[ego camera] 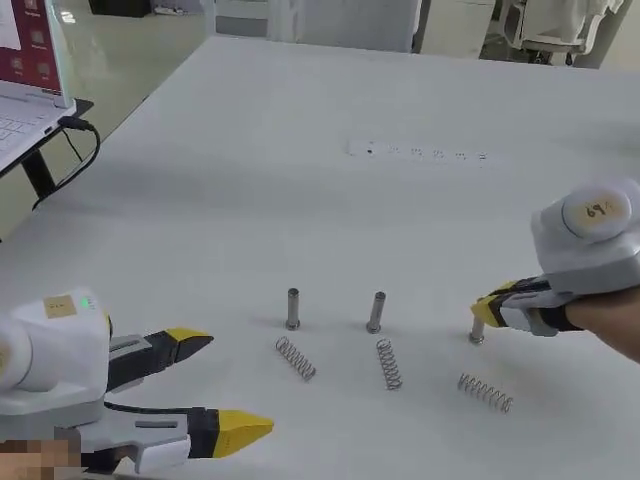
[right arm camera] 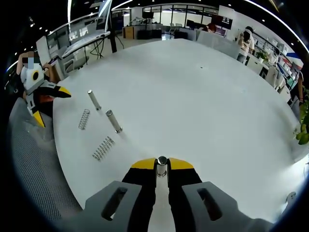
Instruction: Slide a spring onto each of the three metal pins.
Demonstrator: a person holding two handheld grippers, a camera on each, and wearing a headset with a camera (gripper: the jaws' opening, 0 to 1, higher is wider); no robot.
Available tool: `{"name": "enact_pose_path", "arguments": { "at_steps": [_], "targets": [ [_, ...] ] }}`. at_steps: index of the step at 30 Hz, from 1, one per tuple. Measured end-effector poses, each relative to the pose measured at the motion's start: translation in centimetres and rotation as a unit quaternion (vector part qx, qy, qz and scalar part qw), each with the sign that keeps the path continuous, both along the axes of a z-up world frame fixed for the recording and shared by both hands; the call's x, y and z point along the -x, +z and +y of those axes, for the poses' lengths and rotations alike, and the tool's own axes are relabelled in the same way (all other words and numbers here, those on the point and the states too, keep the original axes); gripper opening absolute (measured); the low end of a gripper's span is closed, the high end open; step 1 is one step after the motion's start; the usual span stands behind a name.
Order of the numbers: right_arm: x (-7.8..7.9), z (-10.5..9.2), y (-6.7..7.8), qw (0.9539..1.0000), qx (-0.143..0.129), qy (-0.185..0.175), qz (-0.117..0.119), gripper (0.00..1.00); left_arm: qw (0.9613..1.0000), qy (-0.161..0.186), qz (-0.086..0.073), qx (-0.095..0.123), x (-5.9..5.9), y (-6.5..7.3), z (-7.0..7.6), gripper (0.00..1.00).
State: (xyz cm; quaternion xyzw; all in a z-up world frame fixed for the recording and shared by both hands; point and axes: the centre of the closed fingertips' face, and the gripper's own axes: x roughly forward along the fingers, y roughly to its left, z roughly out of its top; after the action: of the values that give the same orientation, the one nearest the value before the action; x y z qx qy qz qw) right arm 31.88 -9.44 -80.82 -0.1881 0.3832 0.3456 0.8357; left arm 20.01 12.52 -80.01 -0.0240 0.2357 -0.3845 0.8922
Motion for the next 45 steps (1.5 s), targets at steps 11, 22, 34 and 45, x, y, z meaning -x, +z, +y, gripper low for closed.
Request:
{"name": "enact_pose_path", "arguments": {
  "at_steps": [11, 22, 34, 45],
  "targets": [
    [0.3, -0.5, -0.3, 1.0000, 0.004, 0.002, -0.002, 0.07, 1.0000, -0.002, 0.001, -0.001, 0.1, 0.0, -0.1, 0.70],
    [0.2, -0.6, -0.2, 1.0000, 0.003, 0.002, -0.005, 0.09, 1.0000, 0.000, 0.000, 0.001, 0.0, 0.1, 0.0, 0.70],
    [0.5, -1.1, -0.3, 1.0000, 0.002, -0.001, -0.005, 0.12, 1.0000, -0.001, 0.001, 0.001, 0.0, -0.1, 0.1, 0.70],
    [1.2, -1.7, -0.3, 1.0000, 0.002, -0.004, -0.002, 0.12, 1.0000, -0.001, 0.000, 0.001, 0.0, 0.0, 0.0, 0.70]
  ]
}}
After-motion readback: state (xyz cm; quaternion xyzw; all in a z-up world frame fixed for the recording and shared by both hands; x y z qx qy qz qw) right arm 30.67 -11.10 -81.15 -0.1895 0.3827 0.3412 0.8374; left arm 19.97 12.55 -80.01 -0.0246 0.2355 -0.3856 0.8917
